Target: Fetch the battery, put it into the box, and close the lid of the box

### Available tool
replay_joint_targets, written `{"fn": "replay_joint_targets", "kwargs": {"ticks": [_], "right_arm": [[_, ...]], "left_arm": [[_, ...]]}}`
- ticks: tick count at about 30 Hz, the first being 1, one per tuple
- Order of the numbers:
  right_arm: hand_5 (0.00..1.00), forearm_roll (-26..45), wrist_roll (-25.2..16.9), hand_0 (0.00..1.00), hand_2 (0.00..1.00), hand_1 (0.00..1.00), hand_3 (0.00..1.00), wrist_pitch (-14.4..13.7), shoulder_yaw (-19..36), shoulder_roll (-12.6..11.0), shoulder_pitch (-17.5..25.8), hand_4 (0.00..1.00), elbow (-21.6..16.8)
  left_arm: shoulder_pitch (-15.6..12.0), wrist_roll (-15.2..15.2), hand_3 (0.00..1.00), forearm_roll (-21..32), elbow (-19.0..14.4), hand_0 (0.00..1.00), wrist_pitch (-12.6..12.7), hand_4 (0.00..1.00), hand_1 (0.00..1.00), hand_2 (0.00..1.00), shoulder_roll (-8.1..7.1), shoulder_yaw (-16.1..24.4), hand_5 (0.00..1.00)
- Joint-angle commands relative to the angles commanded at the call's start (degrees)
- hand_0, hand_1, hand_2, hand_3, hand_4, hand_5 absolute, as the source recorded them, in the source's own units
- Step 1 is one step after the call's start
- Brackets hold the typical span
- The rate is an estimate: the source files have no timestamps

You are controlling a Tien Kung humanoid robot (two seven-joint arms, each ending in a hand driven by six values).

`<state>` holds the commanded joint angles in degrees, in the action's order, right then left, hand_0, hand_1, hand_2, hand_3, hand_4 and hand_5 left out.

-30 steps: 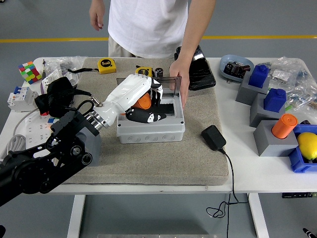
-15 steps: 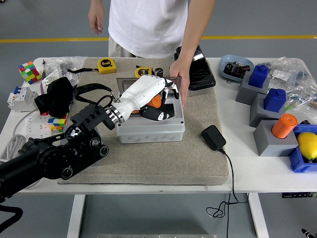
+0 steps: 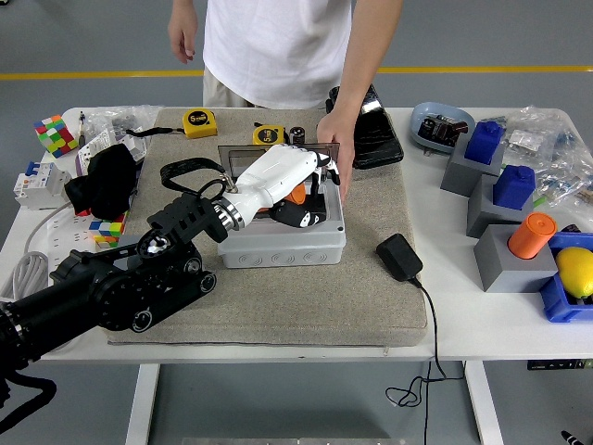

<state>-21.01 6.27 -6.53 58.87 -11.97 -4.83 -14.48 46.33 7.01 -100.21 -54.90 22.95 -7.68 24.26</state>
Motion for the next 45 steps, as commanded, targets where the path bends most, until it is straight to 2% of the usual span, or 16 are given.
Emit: {"fn": "replay_joint_targets", "kwargs": {"ticks": [5,6,18,27,30,41,42,45], "right_arm": [[0.407,0.0,0.0,0.651,0.656,0.655,0.537,0.0,-0.1,-0.1,0.0,0.960,0.0],[0.408,0.1,0.0,0.651,0.656,0.655,0.537,0.1,-0.1,-0.1,0.0,0.960,0.0],[0.409,0.2,0.0,0.651,0.655,0.655,0.537,0.1,-0.7,-0.2,0.0,0.960,0.0],[0.409,0.0,-0.1,0.651,0.656,0.655,0.537,0.1,-0.1,-0.1,0.0,0.960,0.0],[0.408,0.0,-0.1,0.651,0.656,0.655,0.537,0.2,0.1,0.0,0.0,0.961,0.0],[0.409,-0.3,-0.2,0.651,0.657,0.655,0.537,0.2,0.5,0.0,0.1,0.961,0.0],[0.411,-0.3,-0.2,0.651,0.656,0.655,0.536,0.2,0.6,-0.1,0.1,0.960,0.0],[0.411,-0.3,-0.2,0.651,0.656,0.655,0.536,0.2,0.6,-0.1,0.1,0.960,0.0]], "left_arm": [[-0.1,-0.6,0.581,-0.6,0.1,0.104,0.0,0.926,0.140,0.377,-0.22,-0.2,0.002],[-0.1,-0.7,0.573,-0.6,0.1,0.185,0.0,0.988,0.291,0.398,-0.24,-0.2,0.077],[-0.6,-1.0,0.572,0.0,0.1,0.196,-0.4,0.998,0.311,0.400,-0.59,0.3,0.109],[-1.2,-0.5,0.572,0.0,-1.4,0.196,-0.2,0.998,0.309,0.398,-0.82,2.3,0.115],[-1.7,0.1,0.571,0.3,-2.8,0.196,-0.2,0.998,0.312,0.403,-1.05,3.5,0.113],[-5.2,3.1,0.569,1.6,-13.4,0.197,1.3,0.998,0.312,0.403,-3.45,12.0,0.118],[-5.5,3.5,0.562,1.7,-13.8,0.234,1.6,0.998,0.386,0.440,-3.60,12.8,0.202],[-6.4,4.3,0.562,1.9,-14.7,0.234,2.3,0.998,0.386,0.440,-4.08,16.0,0.202]]}}
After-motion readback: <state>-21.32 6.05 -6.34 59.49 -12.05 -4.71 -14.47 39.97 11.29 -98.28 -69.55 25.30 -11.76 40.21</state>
